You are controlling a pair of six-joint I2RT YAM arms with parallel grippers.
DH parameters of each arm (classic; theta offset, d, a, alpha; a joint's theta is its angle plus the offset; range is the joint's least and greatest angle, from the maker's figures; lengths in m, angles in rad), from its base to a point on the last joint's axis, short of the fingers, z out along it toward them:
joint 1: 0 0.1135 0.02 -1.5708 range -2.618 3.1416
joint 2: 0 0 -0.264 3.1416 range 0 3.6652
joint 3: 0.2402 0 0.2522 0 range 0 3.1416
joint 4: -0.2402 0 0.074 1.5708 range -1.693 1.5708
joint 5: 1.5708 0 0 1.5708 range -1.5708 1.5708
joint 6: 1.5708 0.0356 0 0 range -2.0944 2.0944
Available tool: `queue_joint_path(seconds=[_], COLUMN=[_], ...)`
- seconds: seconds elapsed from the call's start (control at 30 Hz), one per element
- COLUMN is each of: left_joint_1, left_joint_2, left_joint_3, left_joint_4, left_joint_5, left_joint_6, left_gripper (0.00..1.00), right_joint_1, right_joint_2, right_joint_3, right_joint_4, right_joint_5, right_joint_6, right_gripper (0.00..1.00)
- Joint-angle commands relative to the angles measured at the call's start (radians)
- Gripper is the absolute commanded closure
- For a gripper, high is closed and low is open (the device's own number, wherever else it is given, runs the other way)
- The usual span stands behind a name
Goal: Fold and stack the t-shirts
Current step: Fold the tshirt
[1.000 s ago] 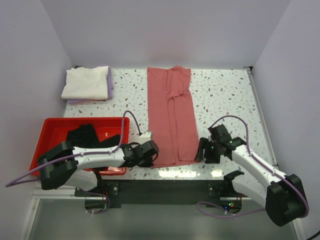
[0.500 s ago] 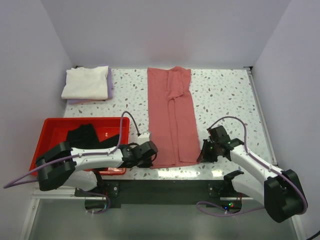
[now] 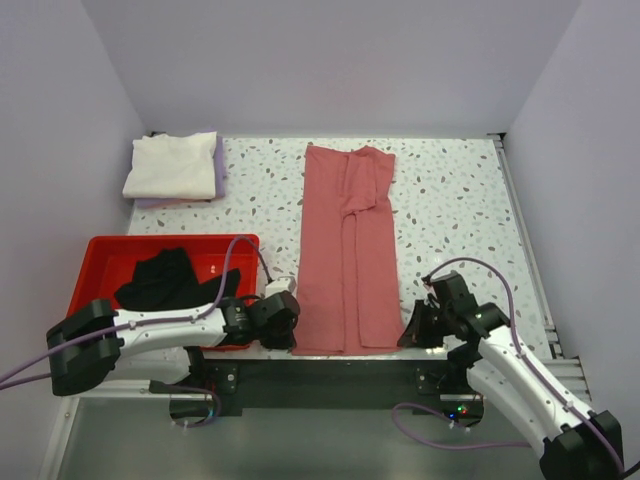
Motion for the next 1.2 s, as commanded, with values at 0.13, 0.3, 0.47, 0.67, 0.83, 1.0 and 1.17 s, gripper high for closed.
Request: queue_joint_path(seconds=[0.13,0.3,0.47,0.67,0.83,1.0,1.17], left_joint_1=[-0.009,-0.009,-0.004,0.103,0.163,0.221,0.286], left_joint_2=[-0.04,-0.047,-0.017,0.084,0.13,0.216,0.259], left_joint_3=[-0.019,0.001,0.114,0.202,0.296,0.404,0.451], left_joint_4=[0.002,0.007,-0.08,-0.062,0.07,0.068,0.079], left_joint_5=[0.041,-0.003,-0.108,-0.111,-0.117,-0.14,-0.126], left_joint_6=[0.004,-0.013,0.01,0.095,0.193,0.259,0.296], left_gripper=[1.0,1.0,1.0,1.0,1.0,1.0,1.0], right_joint_1=[0.006,0.006,0.006,0.005,0.005,0.003,0.002], right_joint_2=[0.013,0.034,0.109,0.202,0.26,0.339,0.396], right_joint_3=[0.037,0.071,0.152,0.263,0.315,0.395,0.439], right_joint_4=[-0.02,0.042,0.102,0.135,0.261,0.343,0.421], right_joint_5=[-0.054,-0.045,-0.025,0.08,0.182,0.256,0.313], right_joint_6=[-0.007,-0.024,-0.062,-0.103,-0.091,-0.102,-0.099], right_gripper=[1.0,1.0,1.0,1.0,1.0,1.0,1.0])
